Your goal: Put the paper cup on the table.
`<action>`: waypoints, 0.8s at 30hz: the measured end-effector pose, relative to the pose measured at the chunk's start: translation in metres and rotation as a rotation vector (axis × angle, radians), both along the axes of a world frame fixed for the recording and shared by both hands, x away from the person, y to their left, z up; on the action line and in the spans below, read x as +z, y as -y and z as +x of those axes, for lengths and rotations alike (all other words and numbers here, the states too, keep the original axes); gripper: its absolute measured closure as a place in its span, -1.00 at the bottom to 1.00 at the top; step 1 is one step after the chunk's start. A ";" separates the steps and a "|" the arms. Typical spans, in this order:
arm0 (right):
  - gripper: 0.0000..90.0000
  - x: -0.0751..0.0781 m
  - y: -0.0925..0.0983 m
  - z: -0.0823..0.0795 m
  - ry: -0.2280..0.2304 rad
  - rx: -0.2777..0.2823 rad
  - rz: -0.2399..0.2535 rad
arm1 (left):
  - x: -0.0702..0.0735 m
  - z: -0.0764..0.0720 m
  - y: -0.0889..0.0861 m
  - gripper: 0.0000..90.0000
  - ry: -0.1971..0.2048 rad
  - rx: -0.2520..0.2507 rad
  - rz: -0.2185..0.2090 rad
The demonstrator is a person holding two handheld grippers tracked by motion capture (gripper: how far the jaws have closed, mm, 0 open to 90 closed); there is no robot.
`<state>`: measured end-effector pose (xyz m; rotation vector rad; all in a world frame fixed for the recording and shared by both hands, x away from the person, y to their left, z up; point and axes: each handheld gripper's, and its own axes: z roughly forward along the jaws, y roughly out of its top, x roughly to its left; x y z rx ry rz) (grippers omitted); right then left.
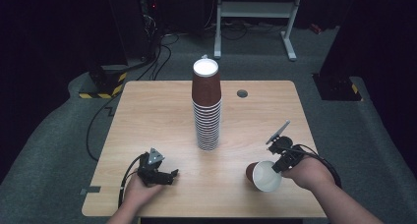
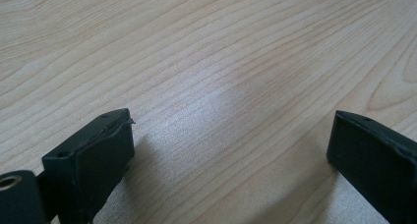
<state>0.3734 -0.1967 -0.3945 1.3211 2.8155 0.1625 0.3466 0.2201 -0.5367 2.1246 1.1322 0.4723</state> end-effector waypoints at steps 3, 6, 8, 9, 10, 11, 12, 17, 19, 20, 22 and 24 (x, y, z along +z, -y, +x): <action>0.90 0.000 0.001 0.002 -0.023 -0.009 0.004 | 0.000 0.000 0.000 -0.91 0.000 0.000 0.000; 0.90 0.000 0.000 0.002 -0.031 -0.014 0.002 | 0.000 0.000 0.000 -0.91 0.000 0.000 0.000; 0.89 -0.001 -0.001 0.003 -0.027 -0.013 0.003 | 0.000 0.000 0.000 -0.91 0.000 0.000 0.000; 0.89 -0.001 -0.001 0.004 -0.027 -0.017 0.008 | 0.000 0.000 0.000 -0.91 0.000 0.000 0.000; 0.89 -0.001 -0.002 0.004 -0.028 -0.014 0.008 | 0.000 0.000 0.000 -0.91 0.000 0.000 0.000; 0.89 -0.001 -0.002 0.004 -0.028 -0.014 0.008 | 0.000 0.000 0.000 -0.91 0.000 0.000 0.000; 0.89 -0.001 -0.004 0.004 -0.027 -0.018 0.008 | 0.000 0.000 0.000 -0.91 0.002 0.000 0.003; 0.88 0.000 -0.005 0.007 -0.014 -0.017 0.018 | 0.000 0.000 0.000 -0.91 0.000 0.000 0.000; 0.86 0.002 -0.005 0.009 -0.006 -0.018 0.018 | 0.000 0.000 0.000 -0.91 0.000 0.000 0.000; 0.85 0.002 -0.005 0.010 0.003 -0.015 0.021 | 0.000 0.000 0.000 -0.91 0.000 0.000 0.000; 0.85 0.004 -0.006 0.010 0.013 -0.021 0.032 | 0.000 0.000 0.000 -0.91 0.002 0.000 0.002; 0.83 0.005 -0.006 0.010 0.020 -0.023 0.034 | 0.000 0.000 0.000 -0.91 0.002 0.000 0.002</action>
